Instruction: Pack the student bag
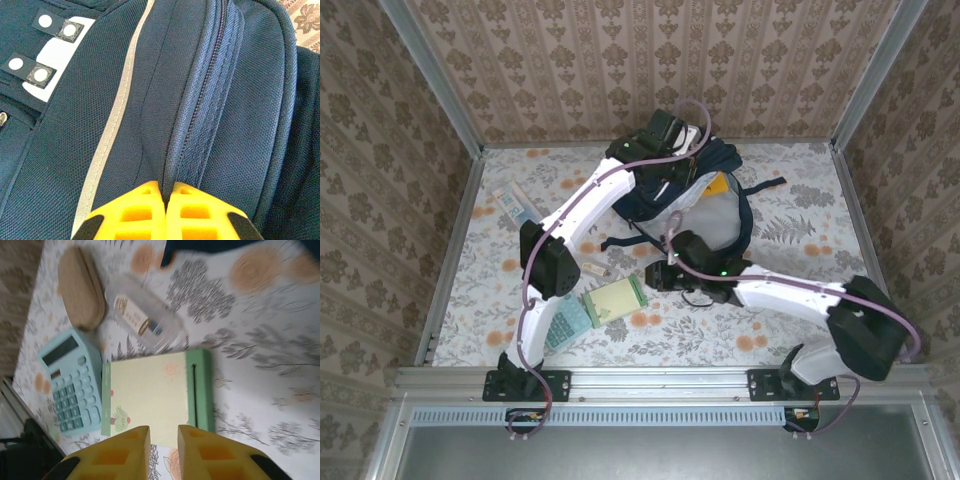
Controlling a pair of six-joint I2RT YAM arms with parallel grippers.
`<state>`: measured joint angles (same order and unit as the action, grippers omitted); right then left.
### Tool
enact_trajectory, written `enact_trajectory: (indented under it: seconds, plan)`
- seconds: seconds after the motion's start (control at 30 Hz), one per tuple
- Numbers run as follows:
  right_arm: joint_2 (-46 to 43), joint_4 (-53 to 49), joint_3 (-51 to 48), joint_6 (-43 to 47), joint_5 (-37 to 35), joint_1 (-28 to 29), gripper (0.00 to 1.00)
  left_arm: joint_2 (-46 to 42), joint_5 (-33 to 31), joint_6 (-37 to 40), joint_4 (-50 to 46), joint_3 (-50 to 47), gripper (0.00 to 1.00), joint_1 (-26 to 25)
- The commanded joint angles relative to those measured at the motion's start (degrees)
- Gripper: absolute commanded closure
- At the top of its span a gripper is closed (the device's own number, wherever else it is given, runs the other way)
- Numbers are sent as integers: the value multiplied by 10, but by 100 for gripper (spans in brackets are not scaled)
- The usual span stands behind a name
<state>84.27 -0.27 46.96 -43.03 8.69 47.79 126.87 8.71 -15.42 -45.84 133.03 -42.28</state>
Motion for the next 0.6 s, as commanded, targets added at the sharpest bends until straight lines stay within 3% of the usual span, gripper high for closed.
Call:
enact_trajectory:
  seconds: [0.0, 0.37, 0.57]
  plan:
    - [54, -3, 53, 23, 3, 33, 80, -45, -7, -13, 27, 12, 100, 12]
    - [227, -10, 170, 34, -7, 76, 79, -45, -6, -19, 24, 6, 100, 12]
    - [234, -16, 139, -2, -61, 58, 79, -46, -4, -20, 23, 5, 100, 12]
